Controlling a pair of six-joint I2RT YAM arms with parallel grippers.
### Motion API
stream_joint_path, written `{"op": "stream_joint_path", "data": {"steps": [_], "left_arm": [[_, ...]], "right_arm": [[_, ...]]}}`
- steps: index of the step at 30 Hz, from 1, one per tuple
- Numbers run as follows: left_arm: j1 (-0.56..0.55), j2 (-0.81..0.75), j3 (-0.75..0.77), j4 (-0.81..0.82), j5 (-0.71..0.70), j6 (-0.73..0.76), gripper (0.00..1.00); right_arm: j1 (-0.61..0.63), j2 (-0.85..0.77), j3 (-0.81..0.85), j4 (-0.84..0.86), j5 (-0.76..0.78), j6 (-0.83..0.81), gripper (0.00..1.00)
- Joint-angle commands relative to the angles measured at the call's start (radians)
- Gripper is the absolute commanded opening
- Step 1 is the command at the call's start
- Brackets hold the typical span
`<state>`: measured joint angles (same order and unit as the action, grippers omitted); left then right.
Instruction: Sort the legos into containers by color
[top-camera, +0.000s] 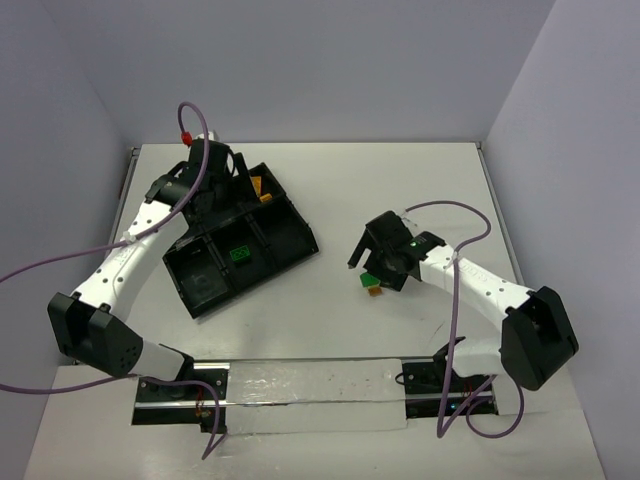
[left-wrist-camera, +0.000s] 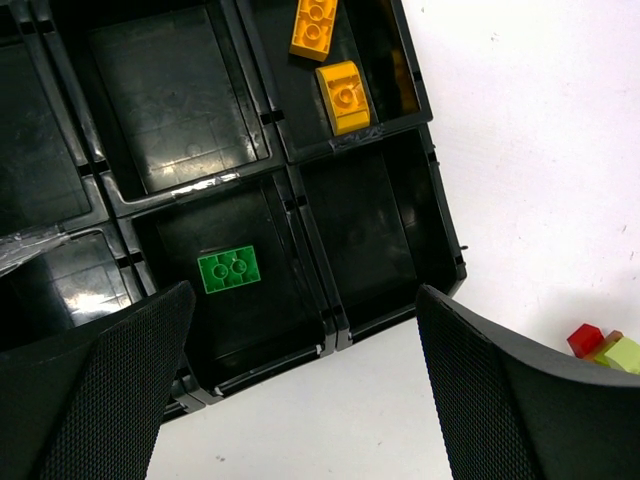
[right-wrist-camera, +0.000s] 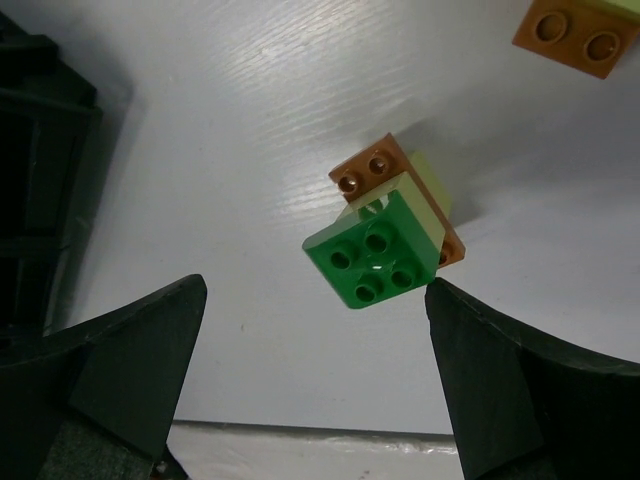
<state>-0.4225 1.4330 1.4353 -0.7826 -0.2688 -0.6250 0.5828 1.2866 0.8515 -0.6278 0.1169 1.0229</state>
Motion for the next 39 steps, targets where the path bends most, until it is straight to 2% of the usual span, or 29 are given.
{"op": "stream_joint_path", "data": {"steps": [1,10,18,24,34,39], "left_arm": [[0.007,-0.046,0.026,-0.003,-0.028,0.019,0.99],[0.007,-0.05,0.029,-0.011,-0.031,0.022,0.99],[0.007,-0.062,0.028,-0.022,-0.048,0.019,0.99],[0.005,-0.069,0.025,-0.023,-0.046,0.016,0.99],[0.005,-0.06,0.028,-0.025,-0.041,0.014,0.99],[0.005,-0.063,0.022,-0.021,-0.033,0.008,0.99]], "right_arm": [[0.005,0.047,0.055,0.042,0.07,-0.022,0.98],[0.005,0.153,0.14,0.066,0.093,-0.095,0.98],[0.009,0.216,0.193,0.052,0.116,-0.224,0.97],[0.019,0.202,0.164,0.038,0.121,-0.286,0.86],[0.071,0.19,0.162,-0.028,0.173,-0.33,0.78],[0.079,0.188,0.153,-0.022,0.186,-0.317,0.61]]}}
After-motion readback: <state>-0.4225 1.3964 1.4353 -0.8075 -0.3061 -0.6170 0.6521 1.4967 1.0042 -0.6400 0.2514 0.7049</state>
